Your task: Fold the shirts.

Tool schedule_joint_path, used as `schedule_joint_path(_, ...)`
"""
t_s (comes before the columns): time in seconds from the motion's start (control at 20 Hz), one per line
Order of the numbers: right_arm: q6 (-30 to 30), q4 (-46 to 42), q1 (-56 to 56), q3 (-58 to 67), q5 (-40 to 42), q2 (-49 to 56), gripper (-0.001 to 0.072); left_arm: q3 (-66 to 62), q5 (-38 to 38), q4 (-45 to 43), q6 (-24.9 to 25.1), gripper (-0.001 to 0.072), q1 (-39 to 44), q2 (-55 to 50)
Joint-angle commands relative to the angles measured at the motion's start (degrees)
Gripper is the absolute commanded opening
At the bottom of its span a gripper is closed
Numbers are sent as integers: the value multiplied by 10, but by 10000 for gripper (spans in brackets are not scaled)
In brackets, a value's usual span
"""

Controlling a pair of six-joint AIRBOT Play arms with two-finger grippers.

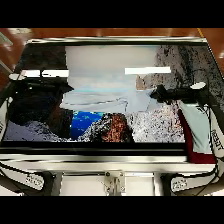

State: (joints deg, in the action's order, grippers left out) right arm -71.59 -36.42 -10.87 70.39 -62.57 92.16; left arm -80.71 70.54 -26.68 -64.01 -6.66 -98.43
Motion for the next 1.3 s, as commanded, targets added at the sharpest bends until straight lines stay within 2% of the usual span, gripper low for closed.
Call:
schedule_joint_path(0.0, -56, 3, 0, 15, -80, -73, 56, 0, -44, 38, 35, 37, 114, -16)
schedule_joint_path(0.3, -138, -19, 0, 14, -156, -179, 55, 0, -164, 42, 11, 37, 295, -59)
schedule_joint_path(0.55, -175, -18, 0, 14, -181, -249, 56, 0, -195, 149, -5, 36, 391, -111)
schedule_joint_path(0.65, -184, -19, 0, 14, -182, -276, 56, -1, -219, 191, -23, 36, 417, -133)
schedule_joint_path(0.75, -201, -19, 0, 14, -184, -290, 56, -1, -239, 253, -19, 36, 425, -151)
schedule_joint_path(0.85, -211, -24, 3, 14, -192, -291, 56, -1, -245, 302, 18, 35, 405, -150)
schedule_joint_path(1.0, -233, -97, 68, 14, -157, -285, 56, 0, -244, 301, 56, 34, 327, -114)
schedule_joint_path(1.1, -233, -117, 145, 14, -83, -264, 56, 0, -233, 277, 82, 34, 249, -69)
schedule_joint_path(1.25, -223, -99, 265, 14, 82, -208, 56, 0, -210, 242, 81, 34, 115, 12)
